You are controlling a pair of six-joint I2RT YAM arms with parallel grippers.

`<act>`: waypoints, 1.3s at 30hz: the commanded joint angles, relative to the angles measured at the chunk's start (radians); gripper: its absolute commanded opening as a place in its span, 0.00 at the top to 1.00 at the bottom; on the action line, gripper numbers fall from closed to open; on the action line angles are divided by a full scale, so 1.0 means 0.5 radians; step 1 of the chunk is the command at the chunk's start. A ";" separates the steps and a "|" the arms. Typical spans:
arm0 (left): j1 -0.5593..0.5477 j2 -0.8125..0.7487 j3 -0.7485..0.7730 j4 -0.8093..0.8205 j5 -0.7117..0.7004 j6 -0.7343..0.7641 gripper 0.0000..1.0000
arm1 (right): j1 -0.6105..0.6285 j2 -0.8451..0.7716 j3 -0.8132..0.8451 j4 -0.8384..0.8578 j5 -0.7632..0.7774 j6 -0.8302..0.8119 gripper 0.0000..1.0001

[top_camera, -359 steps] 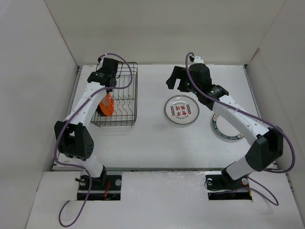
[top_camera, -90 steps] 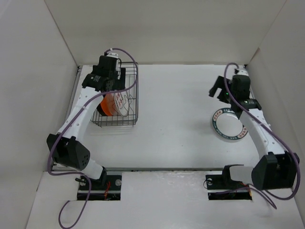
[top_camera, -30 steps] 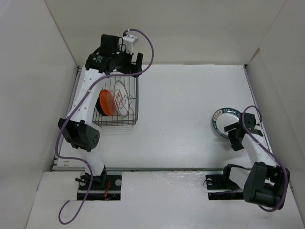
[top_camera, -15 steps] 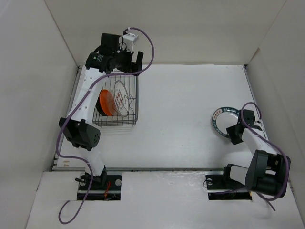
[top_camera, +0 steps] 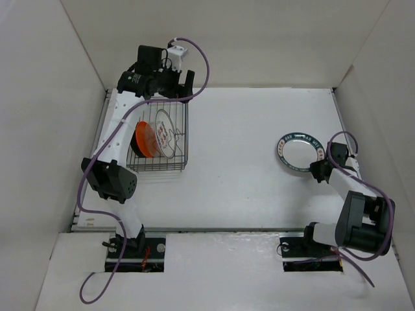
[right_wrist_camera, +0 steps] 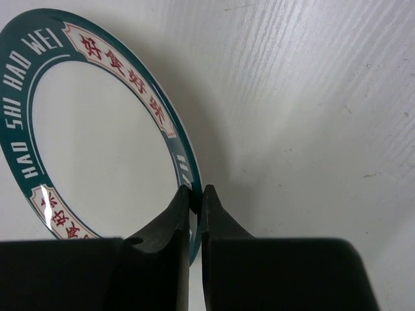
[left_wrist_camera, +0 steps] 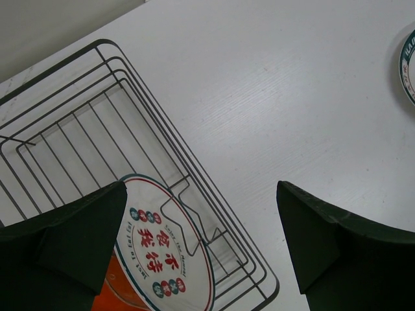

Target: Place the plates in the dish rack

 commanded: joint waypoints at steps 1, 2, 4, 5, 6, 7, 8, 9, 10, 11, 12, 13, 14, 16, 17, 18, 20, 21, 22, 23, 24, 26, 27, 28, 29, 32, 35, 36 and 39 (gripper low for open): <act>0.012 0.020 0.068 0.047 0.021 0.043 0.00 | 0.001 -0.012 0.013 -0.202 0.083 -0.100 1.00; 0.012 0.020 0.068 0.047 0.021 0.043 0.00 | 0.001 -0.046 0.014 -0.202 0.102 -0.100 1.00; 0.012 0.020 0.089 0.047 0.076 0.089 0.00 | 0.001 -0.199 0.056 -0.184 0.129 -0.118 1.00; 0.012 0.020 0.108 0.047 0.153 0.089 0.00 | 0.001 -0.258 0.087 -0.184 0.129 -0.118 1.00; 0.012 0.020 0.129 0.025 0.202 0.089 0.00 | 0.001 -0.389 0.114 -0.160 0.148 -0.140 1.00; 0.012 0.020 0.129 0.025 0.254 0.113 0.00 | 0.001 -0.390 0.115 -0.135 0.148 -0.140 1.00; 0.012 0.038 0.157 0.007 0.312 0.114 0.00 | 0.001 -0.512 0.115 -0.102 0.127 -0.140 1.00; 0.012 0.038 0.175 0.007 0.453 0.165 0.00 | 0.001 -0.567 0.115 -0.065 0.093 -0.170 1.00; 0.012 0.038 0.175 0.007 0.533 0.190 0.00 | 0.001 -0.611 0.115 -0.025 0.065 -0.171 1.00; 0.012 0.038 0.175 0.007 0.607 0.215 0.00 | 0.001 -0.641 0.115 0.048 0.041 -0.216 1.00; 0.012 0.038 0.175 0.007 0.708 0.242 0.00 | 0.001 -0.663 0.115 0.082 0.013 -0.238 1.00; -0.037 0.038 0.154 0.007 0.736 0.288 0.00 | 0.001 -0.663 0.133 0.107 -0.030 -0.262 1.00; -0.037 0.038 0.154 0.040 0.761 0.288 0.00 | 0.001 -0.639 0.133 0.135 -0.030 -0.284 1.00; -0.068 0.062 0.132 0.062 0.886 0.307 0.00 | 0.001 -0.611 0.115 0.236 -0.179 -0.345 1.00; -0.095 0.096 0.132 0.062 0.935 0.307 0.00 | 0.001 -0.611 0.115 0.279 -0.217 -0.367 1.00; -0.123 0.118 0.154 0.062 0.984 0.307 0.00 | 0.001 -0.629 0.066 0.379 -0.254 -0.406 1.00; -0.144 0.185 0.191 0.080 1.135 0.289 0.00 | 0.001 -0.666 0.020 0.518 -0.434 -0.477 1.00; -0.166 0.207 0.209 0.111 1.184 0.270 0.00 | 0.001 -0.684 0.020 0.652 -0.508 -0.529 1.00; -0.166 0.249 0.239 0.132 1.254 0.252 0.00 | 0.001 -0.721 -0.002 0.726 -0.597 -0.648 1.00; -0.193 0.271 0.240 0.133 1.279 0.252 0.00 | 0.001 -0.721 -0.002 0.791 -0.780 -0.704 1.00; -0.221 0.289 0.258 0.166 1.298 0.221 0.00 | 0.001 -0.749 -0.002 0.861 -0.894 -0.762 1.00; -0.248 0.348 0.279 0.191 1.352 0.188 0.00 | 0.001 -0.774 0.017 1.055 -1.103 -0.888 1.00; -0.270 0.366 0.301 0.191 1.371 0.187 0.00 | 0.001 -0.795 0.017 1.125 -1.292 -0.889 1.00; -0.270 0.385 0.301 0.191 1.390 0.166 0.00 | 0.001 -0.795 0.017 1.266 -1.385 -0.889 1.00; -0.291 0.385 0.301 0.212 1.426 0.166 0.00 | 0.001 -0.777 0.017 1.355 -1.483 -0.870 1.00; -0.310 0.428 0.301 0.231 1.445 0.129 0.00 | 0.053 -0.706 0.017 1.646 -1.760 -0.803 1.00; -0.328 0.446 0.301 0.274 1.503 0.086 0.00 | 0.169 -0.657 0.102 1.678 -1.822 -0.839 1.00; -0.328 0.446 0.301 0.292 1.543 0.086 0.00 | 0.200 -0.636 0.102 1.678 -1.822 -0.861 1.00; -0.328 0.465 0.301 0.353 1.598 -0.003 0.00 | 0.323 -0.575 0.173 1.733 -1.803 -0.882 1.00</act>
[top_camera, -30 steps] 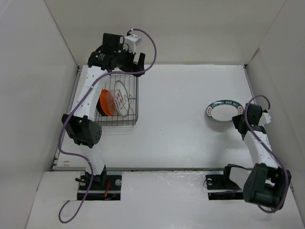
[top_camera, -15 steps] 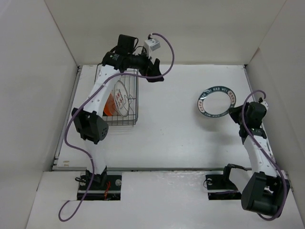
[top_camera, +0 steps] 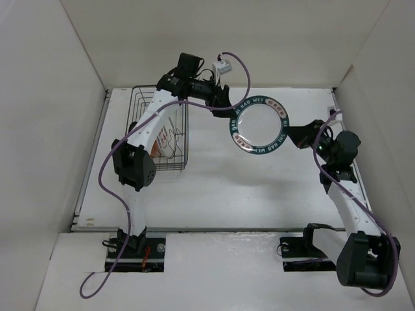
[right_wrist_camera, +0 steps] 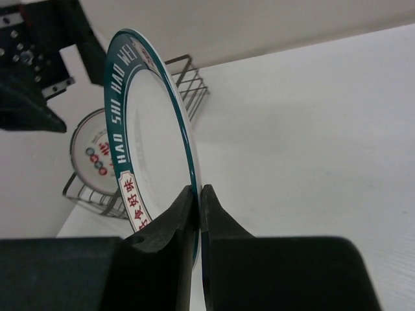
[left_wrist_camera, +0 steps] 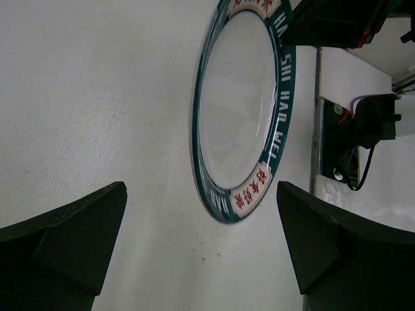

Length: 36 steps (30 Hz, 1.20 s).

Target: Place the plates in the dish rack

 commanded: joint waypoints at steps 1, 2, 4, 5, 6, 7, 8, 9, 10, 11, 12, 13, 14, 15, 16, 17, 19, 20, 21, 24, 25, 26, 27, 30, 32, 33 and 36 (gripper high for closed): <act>0.001 -0.014 0.083 0.131 0.217 -0.081 0.00 | 0.111 0.051 0.174 0.363 -0.135 -0.038 1.00; 0.001 -0.014 0.083 0.131 0.218 -0.081 0.00 | 0.169 0.069 0.175 0.363 -0.135 -0.038 1.00; -0.020 -0.014 0.083 0.131 0.239 -0.081 0.00 | 0.215 0.112 0.217 0.418 -0.110 -0.038 1.00; -0.020 -0.014 0.083 0.131 0.221 -0.081 0.02 | 0.233 0.112 0.218 0.452 -0.110 -0.017 1.00; -0.039 -0.014 0.061 0.131 0.221 -0.081 0.04 | 0.258 0.130 0.218 0.482 -0.110 -0.016 1.00; -0.039 0.005 0.061 0.131 0.221 -0.056 0.07 | 0.258 0.149 0.218 0.537 -0.110 0.032 1.00; -0.039 0.005 0.061 0.104 0.221 -0.056 0.12 | 0.279 0.149 0.218 0.556 -0.110 0.033 1.00; -0.039 0.005 0.061 0.104 0.221 -0.032 0.27 | 0.298 0.170 0.242 0.556 -0.110 0.033 1.00; -0.039 0.023 0.061 0.070 0.221 -0.010 0.42 | 0.298 0.170 0.242 0.556 -0.110 0.033 1.00; -0.039 0.023 0.079 0.049 0.202 -0.010 0.59 | 0.316 0.195 0.263 0.556 -0.092 0.033 1.00; -0.039 0.023 0.080 0.018 0.172 0.008 0.73 | 0.316 0.195 0.264 0.556 -0.092 0.033 1.00; -0.039 0.023 0.080 -0.009 0.172 0.039 0.98 | 0.316 0.216 0.264 0.556 -0.074 0.051 1.00; -0.039 0.023 0.107 -0.037 0.144 0.057 1.00 | 0.338 0.235 0.282 0.556 -0.073 0.051 1.00; -0.039 -0.004 0.107 -0.059 0.108 0.057 1.00 | 0.338 0.235 0.282 0.556 -0.073 0.051 1.00; -0.039 -0.029 0.107 -0.089 0.083 0.082 1.00 | 0.365 0.259 0.282 0.556 -0.046 0.051 0.93; -0.039 -0.056 0.107 -0.089 0.046 0.082 1.00 | 0.366 0.259 0.300 0.556 -0.015 0.051 0.37; 0.001 -0.182 0.059 -0.035 -0.140 0.042 1.00 | 0.387 0.278 0.319 0.477 0.082 0.051 0.00; 0.044 -0.231 0.034 0.005 -0.245 -0.067 1.00 | 0.387 0.296 0.319 0.376 0.110 0.015 0.00; 0.068 -0.283 0.009 0.033 -0.355 -0.099 1.00 | 0.414 0.296 0.343 0.309 0.159 -0.055 0.00; 0.115 -0.535 -0.119 0.104 -0.980 -0.164 1.00 | 0.470 0.296 0.435 0.000 0.411 -0.212 0.00; 0.115 -0.608 -0.232 0.140 -1.352 -0.194 1.00 | 0.470 0.296 0.454 -0.072 0.484 -0.237 0.00; 0.115 -0.758 -0.288 0.198 -1.517 -0.194 1.00 | 0.497 0.317 0.454 -0.124 0.616 -0.258 0.00; 0.115 -0.823 -0.331 0.220 -1.698 -0.194 1.00 | 0.525 0.318 0.481 -0.167 0.662 -0.259 0.00; 0.029 -0.974 -0.387 0.187 -2.385 -0.292 1.00 | 0.547 0.357 0.540 -0.312 0.776 -0.286 0.00; -0.002 -1.004 -0.414 0.126 -2.765 -0.335 1.00 | 0.547 0.379 0.589 -0.394 0.816 -0.305 0.00; -0.020 -1.026 -0.472 0.083 -2.874 -0.402 1.00 | 0.568 0.397 0.589 -0.413 0.835 -0.305 0.00; -0.045 -1.026 -0.620 0.003 -3.175 -0.455 1.00 | 0.568 0.416 0.650 -0.490 0.835 -0.305 0.00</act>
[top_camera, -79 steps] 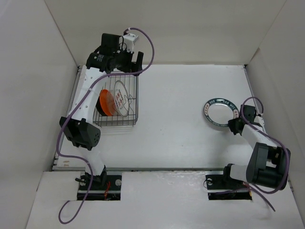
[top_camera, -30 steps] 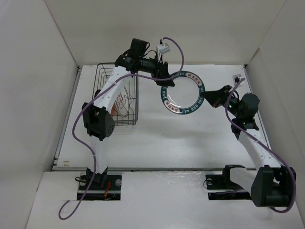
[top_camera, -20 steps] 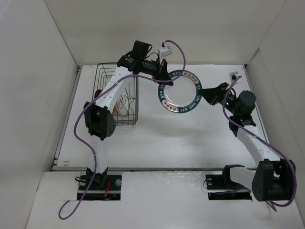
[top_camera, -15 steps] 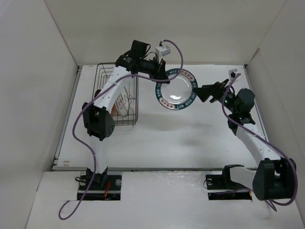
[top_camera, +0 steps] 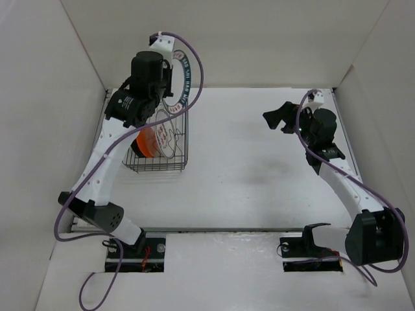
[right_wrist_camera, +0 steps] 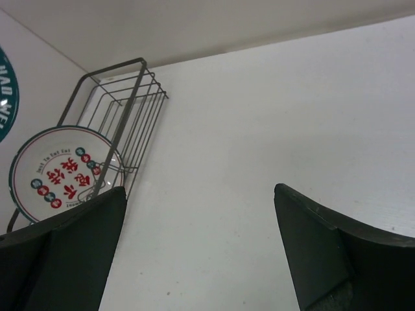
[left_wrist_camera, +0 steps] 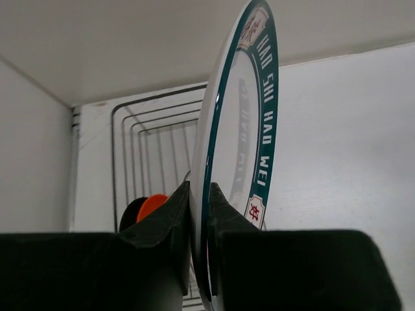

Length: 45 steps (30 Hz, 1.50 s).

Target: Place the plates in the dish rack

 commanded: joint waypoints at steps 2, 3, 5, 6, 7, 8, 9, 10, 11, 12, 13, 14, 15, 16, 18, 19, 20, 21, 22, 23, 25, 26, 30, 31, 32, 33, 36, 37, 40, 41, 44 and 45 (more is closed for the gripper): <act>-0.051 0.021 -0.193 -0.087 -0.652 -0.180 1.00 | 0.029 0.005 0.174 -0.160 0.122 -0.054 0.00; -0.051 0.021 -0.194 -0.109 -0.685 -0.208 1.00 | 0.029 0.023 0.174 -0.182 0.153 -0.054 0.00; -0.051 0.048 -0.212 -0.192 -0.710 -0.263 1.00 | 0.029 0.023 0.193 -0.231 0.171 -0.054 0.00; -0.051 0.048 -0.212 -0.192 -0.710 -0.263 1.00 | 0.029 0.023 0.193 -0.231 0.171 -0.054 0.00; -0.072 0.072 -0.230 -0.219 -0.710 -0.263 1.00 | 0.029 0.023 0.193 -0.252 0.190 -0.054 0.00; -0.091 0.094 -0.188 -0.259 -0.741 -0.291 1.00 | 0.029 0.023 0.193 -0.253 0.190 -0.054 0.00; -0.091 0.112 -0.188 -0.284 -0.759 -0.291 1.00 | 0.029 0.023 0.193 -0.274 0.190 -0.054 0.00; -0.115 0.113 -0.188 -0.284 -0.790 -0.315 1.00 | 0.029 0.023 0.193 -0.274 0.190 -0.054 0.00; -0.116 0.113 -0.188 -0.284 -0.814 -0.316 1.00 | 0.029 0.023 0.165 -0.274 0.214 -0.029 0.00; -0.134 0.131 -0.188 -0.284 -0.815 -0.316 1.00 | 0.029 0.023 0.165 -0.274 0.214 -0.029 0.00; -0.134 0.131 -0.188 -0.317 -0.815 -0.337 1.00 | 0.029 0.023 0.138 -0.274 0.236 -0.011 0.00; -0.134 0.131 -0.206 -0.318 -0.815 -0.355 1.00 | 0.029 0.005 0.116 -0.274 0.236 0.011 0.00; -0.134 0.131 -0.206 -0.318 -0.815 -0.374 1.00 | 0.029 0.005 0.116 -0.274 0.236 0.011 0.00; -0.134 0.131 -0.224 -0.318 -0.815 -0.374 1.00 | 0.029 0.005 0.098 -0.274 0.236 0.029 0.00; -0.134 0.131 -0.246 -0.318 -0.863 -0.414 1.00 | 0.029 0.005 0.098 -0.274 0.236 0.029 0.00; -0.152 0.149 -0.273 -0.318 -0.864 -0.432 1.00 | 0.029 -0.014 0.098 -0.274 0.236 0.029 0.00; -0.152 0.149 -0.273 -0.318 -0.864 -0.453 1.00 | 0.029 -0.032 0.098 -0.274 0.254 0.029 0.00; -0.152 0.168 -0.322 -0.318 -0.885 -0.454 1.00 | 0.029 -0.032 0.098 -0.274 0.254 0.029 0.00; -0.152 0.168 -0.344 -0.336 -0.909 -0.490 1.00 | 0.029 -0.050 0.079 -0.274 0.254 0.029 0.00; -0.152 0.168 -0.344 -0.336 -0.910 -0.491 1.00 | 0.029 -0.051 0.079 -0.274 0.254 0.029 0.00; -0.152 0.186 -0.393 -0.336 -0.882 -0.509 1.00 | 0.029 -0.051 0.079 -0.274 0.254 0.029 0.00; -0.152 0.186 -0.420 -0.336 -0.855 -0.509 1.00 | 0.029 -0.051 0.079 -0.274 0.254 0.029 0.00; -0.152 0.186 -0.439 -0.336 -0.836 -0.509 1.00 | 0.029 -0.051 0.079 -0.274 0.254 0.029 0.00; -0.152 0.186 -0.439 -0.318 -0.818 -0.509 1.00 | 0.029 -0.051 0.079 -0.274 0.254 0.029 0.00; -0.152 0.186 -0.439 -0.318 -0.818 -0.509 1.00 | 0.029 -0.051 0.079 -0.274 0.254 0.029 0.00; -0.152 0.186 -0.457 -0.318 -0.799 -0.509 1.00 | 0.029 -0.051 0.079 -0.274 0.236 0.029 0.00; -0.152 0.208 -0.479 -0.318 -0.799 -0.509 1.00 | 0.010 -0.051 0.079 -0.274 0.236 0.029 0.00; -0.152 0.226 -0.479 -0.318 -0.781 -0.509 1.00 | 0.010 -0.051 0.079 -0.274 0.214 0.029 0.00; -0.152 0.244 -0.479 -0.299 -0.781 -0.509 1.00 | 0.010 -0.051 0.079 -0.274 0.214 0.029 0.00; -0.152 0.244 -0.500 -0.299 -0.781 -0.509 1.00 | -0.008 -0.051 0.061 -0.274 0.214 0.029 0.00; -0.152 0.284 -0.519 -0.299 -0.781 -0.509 1.00 | -0.008 -0.069 0.061 -0.274 0.196 0.029 0.00; -0.152 0.284 -0.519 -0.299 -0.760 -0.509 1.00 | -0.026 -0.069 0.061 -0.274 0.196 0.029 0.00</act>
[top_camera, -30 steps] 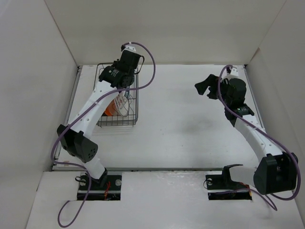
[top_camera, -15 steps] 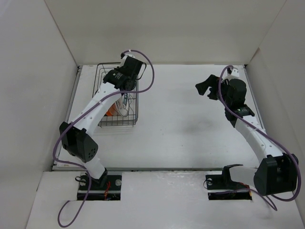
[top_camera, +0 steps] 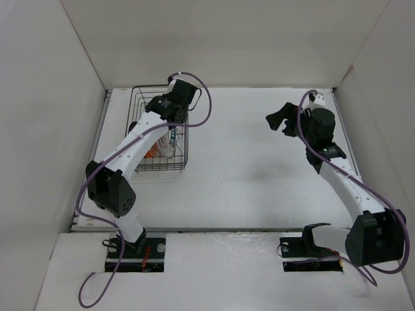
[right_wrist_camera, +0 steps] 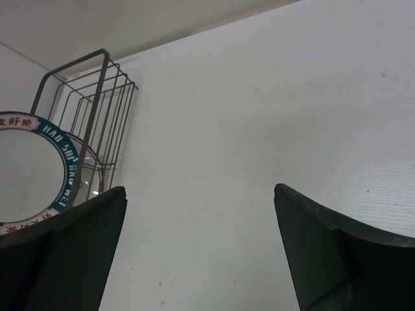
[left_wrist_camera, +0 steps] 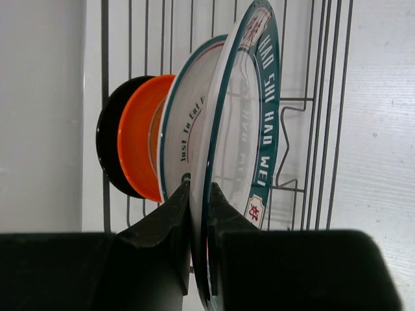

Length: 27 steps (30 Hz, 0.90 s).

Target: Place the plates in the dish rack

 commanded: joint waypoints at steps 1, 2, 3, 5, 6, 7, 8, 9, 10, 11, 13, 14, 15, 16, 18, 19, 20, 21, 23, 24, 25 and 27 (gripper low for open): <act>-0.009 -0.011 -0.029 0.068 0.000 -0.024 1.00 | -0.031 -0.070 -0.006 0.045 -0.021 0.016 0.00; -0.009 -0.011 -0.029 0.068 0.000 -0.006 1.00 | -0.031 -0.070 -0.006 0.045 -0.042 0.016 0.00; -0.009 -0.011 -0.029 0.068 0.021 -0.006 0.98 | -0.031 -0.070 -0.006 0.045 -0.042 0.016 0.00; -0.009 -0.011 -0.011 0.068 0.067 0.012 0.86 | -0.031 -0.070 -0.006 0.045 -0.064 0.016 0.00; -0.009 -0.011 -0.011 0.068 0.089 0.012 0.81 | -0.031 -0.052 -0.006 0.045 -0.064 0.016 0.00; -0.009 -0.011 -0.011 0.068 0.131 0.012 0.71 | -0.031 -0.051 -0.006 0.045 -0.064 0.016 0.00; -0.009 -0.011 -0.011 0.068 0.156 0.031 0.67 | -0.031 -0.051 -0.006 0.045 -0.064 0.016 0.00; -0.009 -0.011 0.007 0.068 0.184 0.031 0.66 | -0.031 -0.033 -0.006 0.045 -0.082 0.016 0.00; -0.009 -0.011 0.008 0.068 0.184 0.031 0.65 | -0.031 -0.033 -0.006 0.045 -0.082 0.016 0.00; -0.009 -0.011 0.035 0.068 0.233 0.055 0.62 | -0.031 -0.033 -0.006 0.045 -0.082 0.016 0.00; -0.009 -0.011 0.090 0.032 0.260 0.055 0.59 | -0.031 -0.033 -0.006 0.045 -0.082 0.016 0.00; -0.009 -0.011 0.163 0.032 0.303 0.055 0.59 | -0.031 -0.033 -0.006 0.045 -0.082 0.016 0.00; -0.009 -0.011 0.213 -0.011 0.304 0.074 0.57 | -0.031 -0.015 0.013 0.045 -0.100 0.016 0.00; -0.009 -0.032 0.265 -0.011 0.322 0.095 0.57 | -0.031 -0.015 0.013 0.045 -0.119 0.016 0.00; -0.009 -0.063 0.437 -0.051 0.371 0.147 0.54 | -0.031 0.004 0.062 0.027 -0.144 0.016 0.00; -0.009 -0.096 0.492 -0.051 0.389 0.196 0.54 | -0.031 0.004 0.086 0.005 -0.144 0.016 0.00; -0.009 -0.121 0.541 -0.051 0.390 0.227 0.45 | -0.031 0.004 0.162 -0.080 -0.119 -0.042 0.00; -0.009 -0.179 0.605 -0.009 0.368 0.254 0.38 | -0.031 0.004 0.212 -0.139 -0.095 -0.069 0.00; 0.052 -0.262 0.606 0.068 0.347 0.307 0.19 | 0.036 0.004 0.395 -0.395 0.068 -0.134 0.00; 0.089 -0.308 0.576 0.111 0.365 0.307 0.00 | 0.036 0.004 0.475 -0.512 0.132 -0.204 0.00; 0.123 -0.390 0.511 0.187 0.365 0.328 0.00 | 0.088 0.022 0.561 -0.638 0.275 -0.235 0.00; 0.261 -0.468 0.428 0.246 0.432 0.347 0.00 | 0.128 0.022 0.806 -0.978 0.411 -0.309 0.00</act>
